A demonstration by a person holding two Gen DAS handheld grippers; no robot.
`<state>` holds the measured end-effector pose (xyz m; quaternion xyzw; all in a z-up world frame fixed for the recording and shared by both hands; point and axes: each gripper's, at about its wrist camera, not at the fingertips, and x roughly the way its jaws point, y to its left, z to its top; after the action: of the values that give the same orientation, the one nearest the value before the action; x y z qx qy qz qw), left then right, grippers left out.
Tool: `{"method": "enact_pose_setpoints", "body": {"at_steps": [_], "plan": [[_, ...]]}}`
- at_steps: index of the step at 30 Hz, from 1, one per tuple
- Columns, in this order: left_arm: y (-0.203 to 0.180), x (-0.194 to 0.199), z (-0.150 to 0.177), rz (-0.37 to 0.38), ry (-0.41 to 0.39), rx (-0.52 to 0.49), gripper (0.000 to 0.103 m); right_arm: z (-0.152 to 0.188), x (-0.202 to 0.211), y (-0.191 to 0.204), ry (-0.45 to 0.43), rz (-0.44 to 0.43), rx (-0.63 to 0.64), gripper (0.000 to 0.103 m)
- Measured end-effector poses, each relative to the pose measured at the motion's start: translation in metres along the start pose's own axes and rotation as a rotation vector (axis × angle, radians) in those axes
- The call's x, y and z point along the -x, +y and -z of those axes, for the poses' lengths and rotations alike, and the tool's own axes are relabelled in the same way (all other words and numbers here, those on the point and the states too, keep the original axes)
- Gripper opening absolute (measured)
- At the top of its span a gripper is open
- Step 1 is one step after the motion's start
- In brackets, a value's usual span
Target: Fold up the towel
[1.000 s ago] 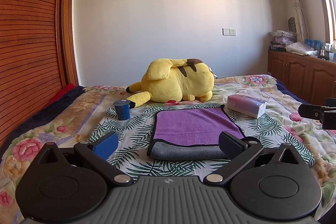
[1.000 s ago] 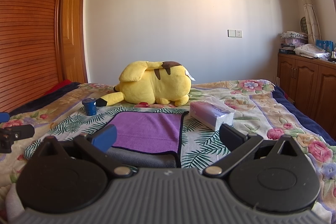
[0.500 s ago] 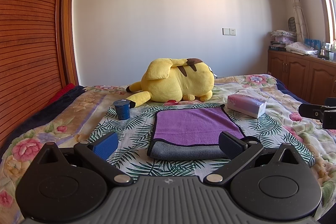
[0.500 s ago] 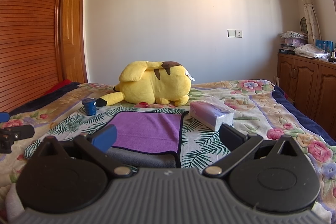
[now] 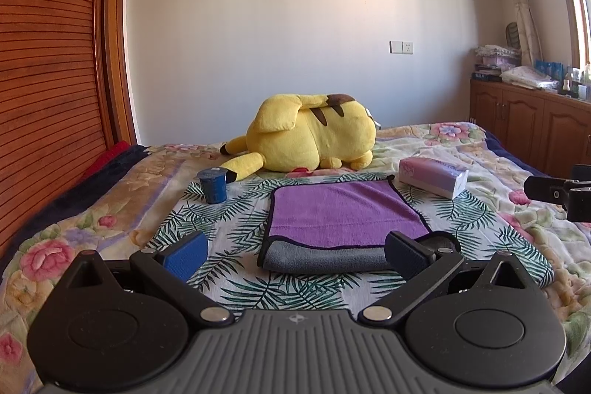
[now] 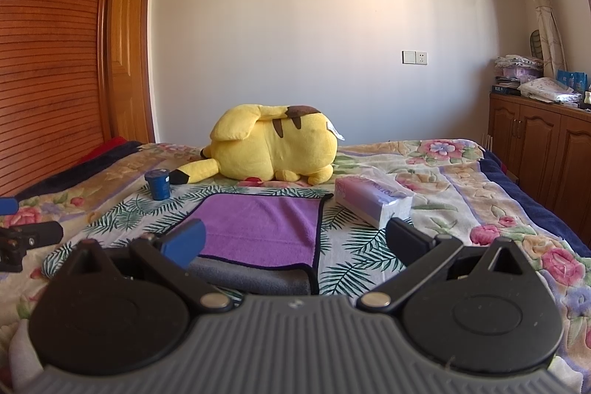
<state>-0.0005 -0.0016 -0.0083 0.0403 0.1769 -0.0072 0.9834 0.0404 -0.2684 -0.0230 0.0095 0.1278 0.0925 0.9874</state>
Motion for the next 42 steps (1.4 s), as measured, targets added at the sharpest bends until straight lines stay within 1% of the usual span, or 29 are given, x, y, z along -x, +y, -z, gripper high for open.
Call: {"method": "enact_pose_setpoints", "body": {"at_steps": [14, 22, 29, 42], "plan": [[-0.005, -0.012, 0.001, 0.008, 0.078, -0.024, 0.087, 0.004, -0.009, 0.006, 0.045, -0.009, 0.019, 0.103], [-0.008, -0.024, 0.004, 0.013, 0.133, -0.043, 0.087, 0.003, -0.021, 0.009, 0.064, -0.005, 0.029, 0.103], [-0.008, -0.031, 0.003, 0.016, 0.146, -0.057, 0.087, 0.003, -0.031, 0.008, 0.077, -0.011, 0.039, 0.103], [-0.009, -0.053, -0.001, 0.041, 0.162, -0.088, 0.086, 0.005, -0.056, 0.012, 0.138, -0.027, 0.062, 0.103]]}}
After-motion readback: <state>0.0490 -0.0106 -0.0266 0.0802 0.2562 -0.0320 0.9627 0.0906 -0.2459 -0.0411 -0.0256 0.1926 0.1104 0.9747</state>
